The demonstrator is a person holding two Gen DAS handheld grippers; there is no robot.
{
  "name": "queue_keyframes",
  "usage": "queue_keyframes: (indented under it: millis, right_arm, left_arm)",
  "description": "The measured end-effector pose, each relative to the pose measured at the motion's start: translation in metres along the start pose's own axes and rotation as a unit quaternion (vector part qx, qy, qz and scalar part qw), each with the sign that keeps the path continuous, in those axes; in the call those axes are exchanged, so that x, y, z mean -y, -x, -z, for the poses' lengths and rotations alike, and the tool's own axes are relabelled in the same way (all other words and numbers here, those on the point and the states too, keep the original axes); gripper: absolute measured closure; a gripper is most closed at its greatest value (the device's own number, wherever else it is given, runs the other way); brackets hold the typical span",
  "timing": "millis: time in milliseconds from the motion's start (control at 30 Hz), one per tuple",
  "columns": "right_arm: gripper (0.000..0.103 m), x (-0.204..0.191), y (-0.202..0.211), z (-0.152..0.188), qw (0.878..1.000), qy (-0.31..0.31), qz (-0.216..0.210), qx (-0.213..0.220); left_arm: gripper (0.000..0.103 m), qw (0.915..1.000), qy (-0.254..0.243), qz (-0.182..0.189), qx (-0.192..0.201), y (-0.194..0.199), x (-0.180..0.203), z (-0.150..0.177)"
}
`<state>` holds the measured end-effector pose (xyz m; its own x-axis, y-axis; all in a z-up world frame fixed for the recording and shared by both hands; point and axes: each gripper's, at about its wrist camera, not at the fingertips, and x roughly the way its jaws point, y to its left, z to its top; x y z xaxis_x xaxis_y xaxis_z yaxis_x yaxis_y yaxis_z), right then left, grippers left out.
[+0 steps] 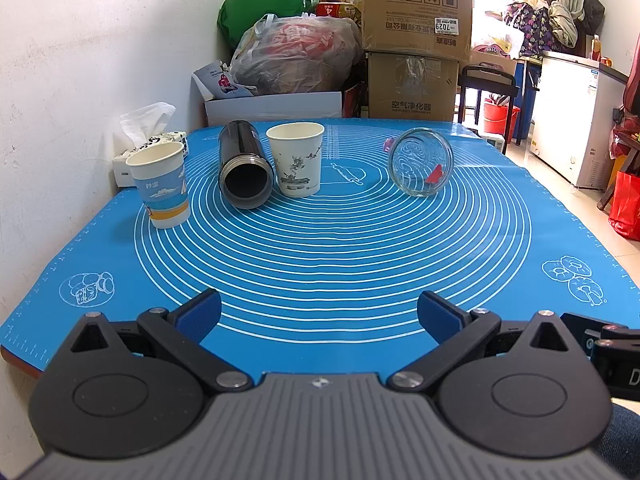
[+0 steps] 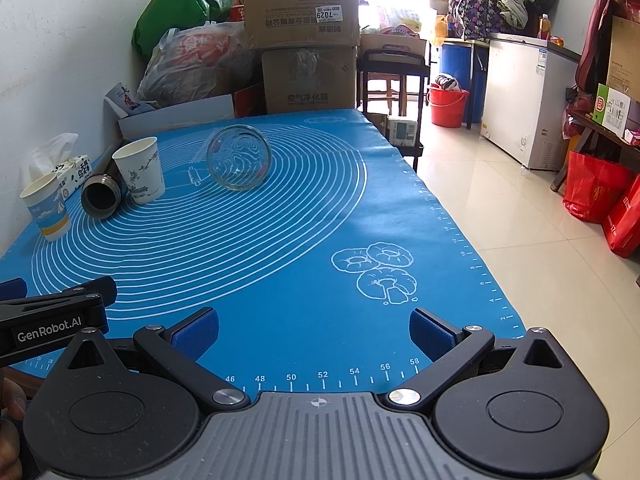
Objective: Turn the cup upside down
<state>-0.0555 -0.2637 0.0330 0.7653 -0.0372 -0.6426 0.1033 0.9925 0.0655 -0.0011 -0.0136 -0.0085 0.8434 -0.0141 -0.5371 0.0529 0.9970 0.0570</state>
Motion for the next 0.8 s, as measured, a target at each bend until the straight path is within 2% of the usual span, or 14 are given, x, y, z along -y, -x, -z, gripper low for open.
queue_keyframes:
  millis: [300, 467, 567, 733, 800]
  right_arm:
    - [0.0, 0.001, -0.003, 0.002, 1.0, -0.003, -0.003, -0.009]
    - [0.0, 0.004, -0.008, -0.002, 0.999, -0.012, -0.018, -0.024]
    - [0.0, 0.009, -0.01, -0.006, 0.999, -0.021, -0.033, -0.034]
    - [0.0, 0.011, -0.009, -0.023, 1.0, 0.003, -0.025, -0.009]
    - [0.0, 0.015, -0.012, -0.032, 1.0, 0.002, -0.028, -0.006]
  left_arm:
    - [0.0, 1.0, 0.002, 0.002, -0.003, -0.002, 0.0, 0.0]
    - [0.0, 1.0, -0.001, 0.006, -0.007, -0.003, -0.001, -0.003]
    - [0.0, 0.9998, 0.017, 0.011, -0.001, -0.004, -0.005, -0.008]
    - [0.0, 0.9999, -0.013, 0.001, 0.006, -0.012, 0.005, -0.023]
    - [0.0, 0.9998, -0.009, 0.004, 0.015, -0.014, 0.008, -0.032]
